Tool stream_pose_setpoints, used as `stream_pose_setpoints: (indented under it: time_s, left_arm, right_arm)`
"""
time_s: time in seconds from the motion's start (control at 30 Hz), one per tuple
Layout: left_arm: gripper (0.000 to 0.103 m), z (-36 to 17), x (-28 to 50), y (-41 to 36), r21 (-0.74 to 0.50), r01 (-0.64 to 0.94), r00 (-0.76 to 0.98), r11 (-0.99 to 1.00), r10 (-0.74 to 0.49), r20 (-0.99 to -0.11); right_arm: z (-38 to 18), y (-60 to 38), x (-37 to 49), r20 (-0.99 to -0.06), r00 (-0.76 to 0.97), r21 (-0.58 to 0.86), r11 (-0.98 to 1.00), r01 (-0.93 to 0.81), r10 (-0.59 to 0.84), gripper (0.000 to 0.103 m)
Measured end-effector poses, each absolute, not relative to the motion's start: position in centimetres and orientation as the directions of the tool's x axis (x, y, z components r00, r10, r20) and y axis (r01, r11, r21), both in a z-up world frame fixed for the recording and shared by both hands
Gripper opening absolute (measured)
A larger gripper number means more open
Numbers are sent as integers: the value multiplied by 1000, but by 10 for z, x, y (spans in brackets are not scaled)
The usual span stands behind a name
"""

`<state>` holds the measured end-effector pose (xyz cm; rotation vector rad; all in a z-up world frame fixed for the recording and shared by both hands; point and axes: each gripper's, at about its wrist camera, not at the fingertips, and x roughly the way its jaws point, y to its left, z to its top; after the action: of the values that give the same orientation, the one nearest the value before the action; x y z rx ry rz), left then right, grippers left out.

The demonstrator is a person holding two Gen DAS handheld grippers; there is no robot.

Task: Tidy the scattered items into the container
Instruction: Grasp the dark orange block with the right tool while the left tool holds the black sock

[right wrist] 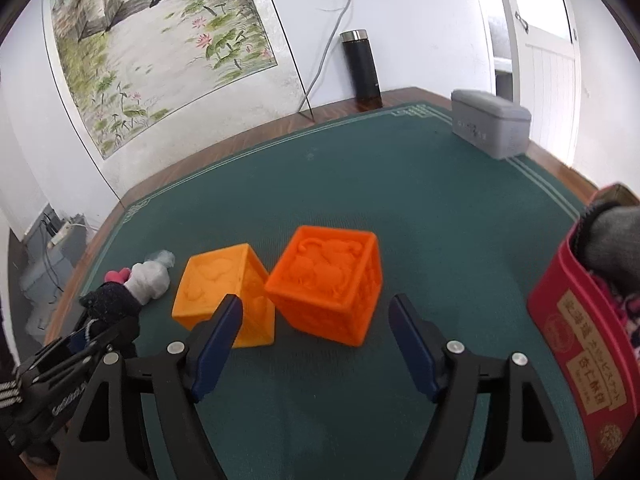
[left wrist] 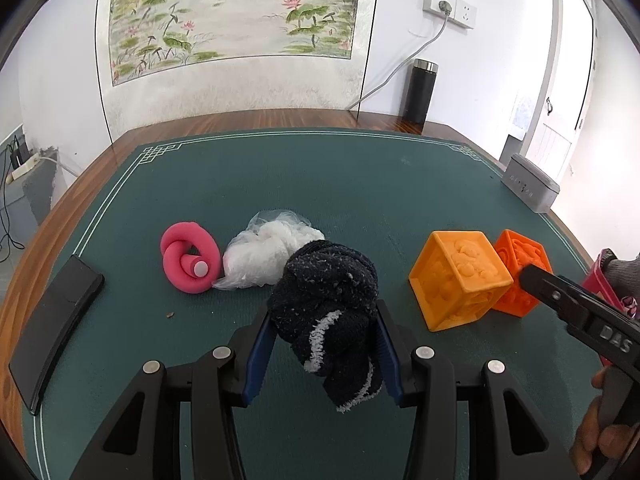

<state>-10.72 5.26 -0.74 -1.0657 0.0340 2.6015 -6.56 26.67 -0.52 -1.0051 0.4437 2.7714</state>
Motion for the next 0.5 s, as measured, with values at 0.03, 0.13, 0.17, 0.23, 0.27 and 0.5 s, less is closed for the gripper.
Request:
stream_pose_setpoints:
  time_s: [0.03,0.13,0.17,0.23,0.27,0.5]
  left_arm:
    - [49,-7,-107,52,-103,-309,-666,-946,292,-686]
    - [49,-7,-107,52,-106,-311,-664,-944,296,-687]
    - [49,-8,-107,53,-106,-312,-662,-944,297,-688]
    - [49,-9,-107,54,-109,-316,-656,-943,300,-693]
    - [49,-10,-107,54,-113,-318,-651,-941,303,-696]
    - [49,-12,-107,54,-121,-316,-643,-941,307,-702]
  right_arm:
    - [-5,263,-69,-645,-761,195,-947,-255,72,79]
    - [-3,256,-77,-627,-765,120,-951,-284,150,79]
    - [-2,255,-79,-621,-766,104,-951,-290,166,79]
    - [-2,252,-81,-609,-768,72,-951,-301,197,79]
    - [-3,254,-81,-608,-768,72,-949,-307,202,79]
    - [-10,264,-84,-626,-761,115,-944,-308,172,79]
